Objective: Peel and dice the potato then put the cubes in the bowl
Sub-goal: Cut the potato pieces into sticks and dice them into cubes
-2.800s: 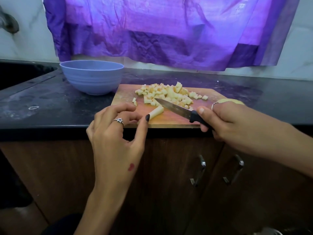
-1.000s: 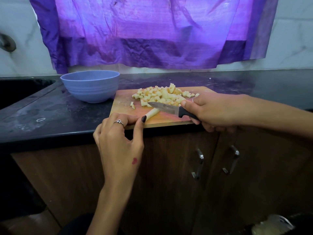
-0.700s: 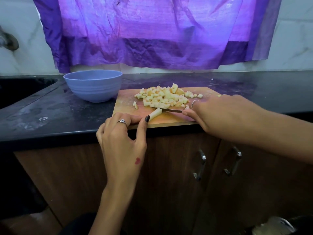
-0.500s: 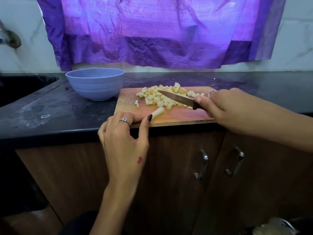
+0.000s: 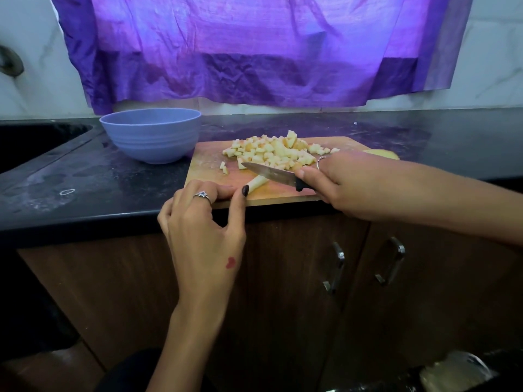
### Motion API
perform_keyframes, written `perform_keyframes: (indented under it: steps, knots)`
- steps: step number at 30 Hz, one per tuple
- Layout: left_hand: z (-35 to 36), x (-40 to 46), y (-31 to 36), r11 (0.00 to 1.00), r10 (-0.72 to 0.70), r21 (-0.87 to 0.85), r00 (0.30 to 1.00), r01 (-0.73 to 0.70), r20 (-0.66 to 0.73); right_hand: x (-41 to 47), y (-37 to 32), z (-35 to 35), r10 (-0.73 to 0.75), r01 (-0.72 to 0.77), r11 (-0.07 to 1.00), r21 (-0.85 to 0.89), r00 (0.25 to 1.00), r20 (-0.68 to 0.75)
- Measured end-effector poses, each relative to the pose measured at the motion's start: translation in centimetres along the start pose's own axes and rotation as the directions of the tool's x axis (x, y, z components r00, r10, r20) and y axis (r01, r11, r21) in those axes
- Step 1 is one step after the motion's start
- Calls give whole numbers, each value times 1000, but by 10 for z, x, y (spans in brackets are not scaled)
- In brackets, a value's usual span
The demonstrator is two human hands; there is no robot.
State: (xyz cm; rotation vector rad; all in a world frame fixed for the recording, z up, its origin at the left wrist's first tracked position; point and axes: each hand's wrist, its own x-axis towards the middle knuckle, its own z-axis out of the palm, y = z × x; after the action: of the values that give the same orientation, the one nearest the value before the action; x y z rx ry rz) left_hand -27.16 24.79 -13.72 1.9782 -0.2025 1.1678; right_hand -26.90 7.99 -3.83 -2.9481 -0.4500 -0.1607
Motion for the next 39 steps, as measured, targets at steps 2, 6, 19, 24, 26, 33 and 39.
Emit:
perform_keyframes:
  steps: [2, 6, 19, 24, 26, 33, 39]
  knots:
    - [0, 0, 0, 1000, 7, 4, 1000, -7, -6, 5, -4, 2, 8, -8, 999, -41, 1000, 4]
    - [0, 0, 1, 1000, 9, 0, 1000, -9, -10, 17, -5, 7, -16, 18, 993, -117, 1000, 19]
    - [2, -1, 1, 1000, -5, 15, 1000, 5, -14, -5, 11, -8, -43, 34, 993, -111, 996, -77]
    - [1, 0, 2, 1000, -10, 18, 1000, 10, -15, 0, 11, 1, -57, 56, 997, -59, 998, -20]
    - [1, -1, 1, 1000, -8, 21, 1000, 8, -15, 3, 10, 1, -55, 55, 997, -51, 998, -6]
    - [-1, 0, 3, 1000, -17, -9, 1000, 17, -23, 21, 2, -2, 3, 2, 997, -73, 998, 67]
    - [-1, 0, 4, 1000, -3, -10, 1000, 2, -20, 16, -1, 0, -55, 57, 996, -68, 998, 39]
